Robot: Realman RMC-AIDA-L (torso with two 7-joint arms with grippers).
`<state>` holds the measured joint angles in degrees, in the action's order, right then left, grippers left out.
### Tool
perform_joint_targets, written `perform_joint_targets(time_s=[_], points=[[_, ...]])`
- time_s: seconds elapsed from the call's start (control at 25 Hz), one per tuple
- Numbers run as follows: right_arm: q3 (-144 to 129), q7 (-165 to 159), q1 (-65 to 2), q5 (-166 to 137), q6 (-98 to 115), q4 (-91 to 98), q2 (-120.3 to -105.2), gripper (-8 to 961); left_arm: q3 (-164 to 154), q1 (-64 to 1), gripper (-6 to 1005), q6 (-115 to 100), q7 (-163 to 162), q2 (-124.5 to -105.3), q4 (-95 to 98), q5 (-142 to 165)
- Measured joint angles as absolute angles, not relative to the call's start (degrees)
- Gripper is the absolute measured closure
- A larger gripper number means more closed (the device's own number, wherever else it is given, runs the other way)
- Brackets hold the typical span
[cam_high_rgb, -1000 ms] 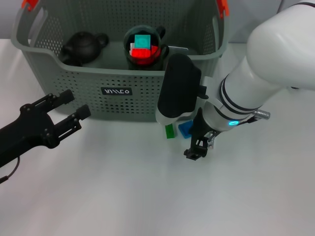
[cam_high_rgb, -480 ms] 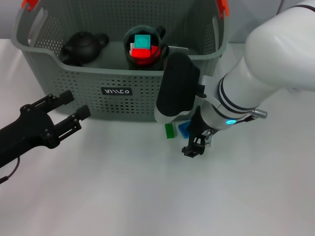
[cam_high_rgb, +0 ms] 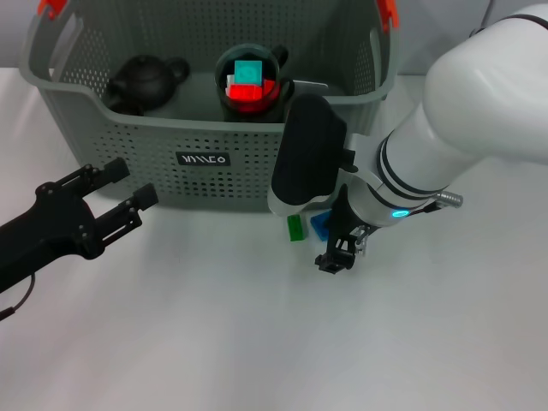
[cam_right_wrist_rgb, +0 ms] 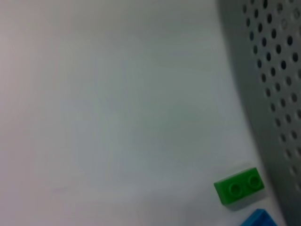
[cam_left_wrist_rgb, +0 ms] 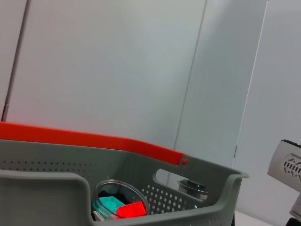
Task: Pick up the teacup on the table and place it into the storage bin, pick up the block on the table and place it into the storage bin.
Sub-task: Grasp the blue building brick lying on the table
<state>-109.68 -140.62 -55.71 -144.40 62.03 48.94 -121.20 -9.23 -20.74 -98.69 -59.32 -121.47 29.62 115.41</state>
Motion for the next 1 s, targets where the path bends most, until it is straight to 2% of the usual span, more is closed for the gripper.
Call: perform_joint_targets(time_s=[0.44,0.8,1.0], points=[[-111.66,-141.05,-55.97,-143.63,60.98,47.65,-121.25,375,-9.32,-20.8,371,-98.7,-59.32,-121.47,29.54,115.43],[-110.69,-140.56,-56.32,-139.41,68.84,50.46,-120.7,374,-9.31,-20.83,372,-98.7,-59.32,-121.47,29.52,115.39],[-107.61,-140.85,-53.72,-141.47,71.84,57.79,-120.41,373,-9.31,-20.78,372,-98.7,-59.32,-121.46,29.53,115.47]])
